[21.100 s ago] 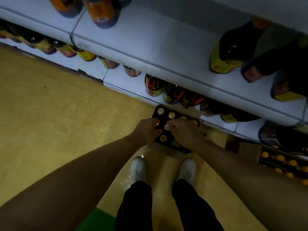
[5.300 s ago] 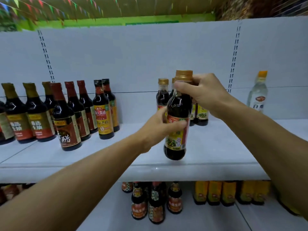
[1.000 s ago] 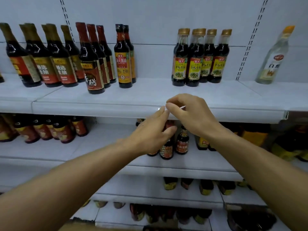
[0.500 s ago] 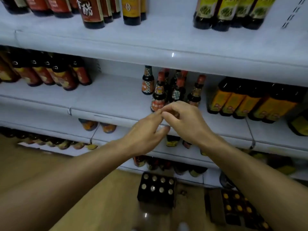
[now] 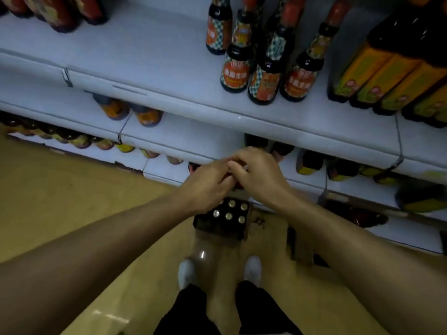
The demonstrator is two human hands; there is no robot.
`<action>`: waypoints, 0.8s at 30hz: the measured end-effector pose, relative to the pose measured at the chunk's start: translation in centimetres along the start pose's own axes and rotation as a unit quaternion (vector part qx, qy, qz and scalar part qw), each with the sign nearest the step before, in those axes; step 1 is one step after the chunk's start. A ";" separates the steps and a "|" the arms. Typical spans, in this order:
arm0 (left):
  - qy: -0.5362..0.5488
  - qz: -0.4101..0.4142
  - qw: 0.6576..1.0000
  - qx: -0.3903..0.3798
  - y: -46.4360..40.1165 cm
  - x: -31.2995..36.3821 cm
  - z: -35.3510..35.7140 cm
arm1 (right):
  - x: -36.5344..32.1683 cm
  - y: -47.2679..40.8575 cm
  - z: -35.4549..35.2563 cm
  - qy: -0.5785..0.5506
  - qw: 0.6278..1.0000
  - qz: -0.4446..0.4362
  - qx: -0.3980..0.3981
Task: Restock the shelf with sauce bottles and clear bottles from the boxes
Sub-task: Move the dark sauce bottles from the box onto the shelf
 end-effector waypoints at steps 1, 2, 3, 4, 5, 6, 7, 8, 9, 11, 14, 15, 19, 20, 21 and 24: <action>0.003 -0.010 1.000 0.003 0.1 -1.1 0.8 | 0.7 0.0 1.2 -0.002 1.000 0.004 -0.007; 0.000 -0.021 1.000 0.004 0.1 -2.0 1.2 | 1.2 -0.2 2.1 -0.003 1.000 0.007 -0.014; -0.008 -0.036 0.999 0.001 0.2 -3.3 2.1 | 1.9 -0.2 3.3 -0.007 1.000 0.012 -0.023; -0.011 -0.053 0.999 -0.004 0.2 -4.7 3.0 | 2.6 -0.3 4.5 -0.012 0.999 0.017 -0.031; -0.015 -0.065 0.998 -0.013 0.2 -6.0 3.9 | 3.4 -0.4 5.7 -0.017 0.999 0.021 -0.037; -0.021 -0.076 0.997 -0.023 0.2 -7.2 4.9 | 4.2 -0.4 6.9 -0.023 0.998 0.027 -0.044; -0.031 -0.084 0.995 -0.033 0.3 -8.4 5.8 | 5.1 -0.4 8.1 -0.027 0.998 0.034 -0.051; -0.042 -0.090 0.994 -0.042 0.3 -9.6 6.6 | 6.1 -0.5 9.4 -0.027 0.997 0.043 -0.059; -0.046 -0.099 0.993 -0.046 0.4 -10.9 7.4 | 7.0 -0.5 10.7 -0.027 0.996 0.053 -0.068; -0.045 -0.123 0.990 -0.051 0.7 -13.3 8.9 | 9.1 -0.6 13.4 -0.024 0.993 0.076 -0.087; -0.039 -0.162 0.984 -0.060 0.9 -17.2 11.6 | 11.5 -0.7 17.7 -0.015 0.989 0.086 -0.119; -0.041 -0.171 0.982 -0.065 1.1 -17.9 12.1 | 11.5 -0.5 18.2 -0.016 0.990 0.073 -0.123; -0.037 -0.218 0.972 -0.083 1.1 -22.4 15.4 | 13.8 -0.5 22.7 -0.027 0.988 0.058 -0.141; -0.037 -0.226 0.970 -0.085 1.0 -23.5 16.2 | 14.7 -0.6 24.0 -0.021 0.987 0.065 -0.146; -0.039 -0.227 0.969 -0.090 0.9 -24.5 17.0 | 15.5 -0.6 25.2 -0.014 0.986 0.073 -0.151; -0.037 -0.233 0.968 -0.089 0.3 -27.2 19.2 | 18.2 -0.9 28.6 -0.007 0.981 0.097 -0.166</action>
Point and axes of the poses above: each hand's wrist, its own y-axis away from the middle knuckle, its own z-axis out of the palm, x = y × z, the point moved 10 cm from there along -y, towards the middle knuckle, and after that the axes turned 3 degrees about z, right-handed, at the moved point
